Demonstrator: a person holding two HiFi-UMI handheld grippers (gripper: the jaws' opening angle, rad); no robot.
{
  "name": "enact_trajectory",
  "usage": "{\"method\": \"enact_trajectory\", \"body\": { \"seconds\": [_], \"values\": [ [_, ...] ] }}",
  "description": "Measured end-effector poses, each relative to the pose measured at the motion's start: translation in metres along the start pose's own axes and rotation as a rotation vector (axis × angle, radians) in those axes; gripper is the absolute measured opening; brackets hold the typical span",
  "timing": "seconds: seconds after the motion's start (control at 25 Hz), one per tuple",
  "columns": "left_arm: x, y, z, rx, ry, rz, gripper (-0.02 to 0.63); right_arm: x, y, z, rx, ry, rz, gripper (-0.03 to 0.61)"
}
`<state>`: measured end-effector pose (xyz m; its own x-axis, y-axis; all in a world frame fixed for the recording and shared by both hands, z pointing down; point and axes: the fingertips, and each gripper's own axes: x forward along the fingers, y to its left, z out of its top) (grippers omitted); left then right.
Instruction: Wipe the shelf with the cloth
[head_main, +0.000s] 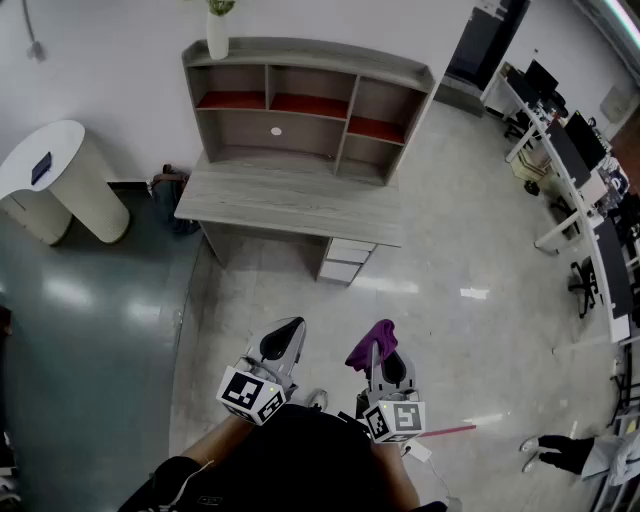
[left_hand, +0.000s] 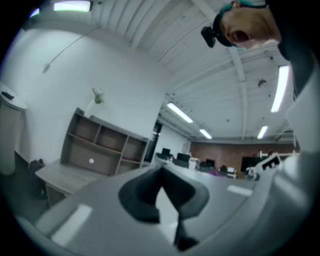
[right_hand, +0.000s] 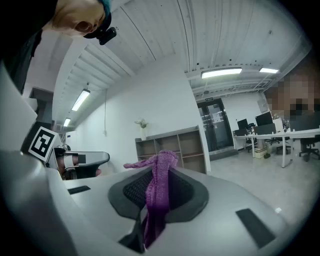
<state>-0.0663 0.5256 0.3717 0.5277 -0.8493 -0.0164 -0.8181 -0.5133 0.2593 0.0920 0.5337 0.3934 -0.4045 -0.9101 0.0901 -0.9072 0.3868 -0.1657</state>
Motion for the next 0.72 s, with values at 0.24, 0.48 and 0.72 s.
{"method": "enact_trajectory", "body": {
  "seconds": [0.24,0.48,0.72],
  "values": [
    [-0.001,-0.007,0.001,0.004,-0.002,-0.004,0.003,-0.005,0.000,-0.001,-0.002,-0.005,0.010,0.054],
    [-0.002,-0.012,-0.005,-0.004,0.001,-0.006,0.003,-0.011,-0.004,-0.002,0.013,-0.016,0.007,0.054],
    [0.005,-0.020,-0.009,0.000,0.006,-0.014,0.003,-0.014,-0.011,0.003,0.030,-0.031,0.010,0.054]
  ]
}}
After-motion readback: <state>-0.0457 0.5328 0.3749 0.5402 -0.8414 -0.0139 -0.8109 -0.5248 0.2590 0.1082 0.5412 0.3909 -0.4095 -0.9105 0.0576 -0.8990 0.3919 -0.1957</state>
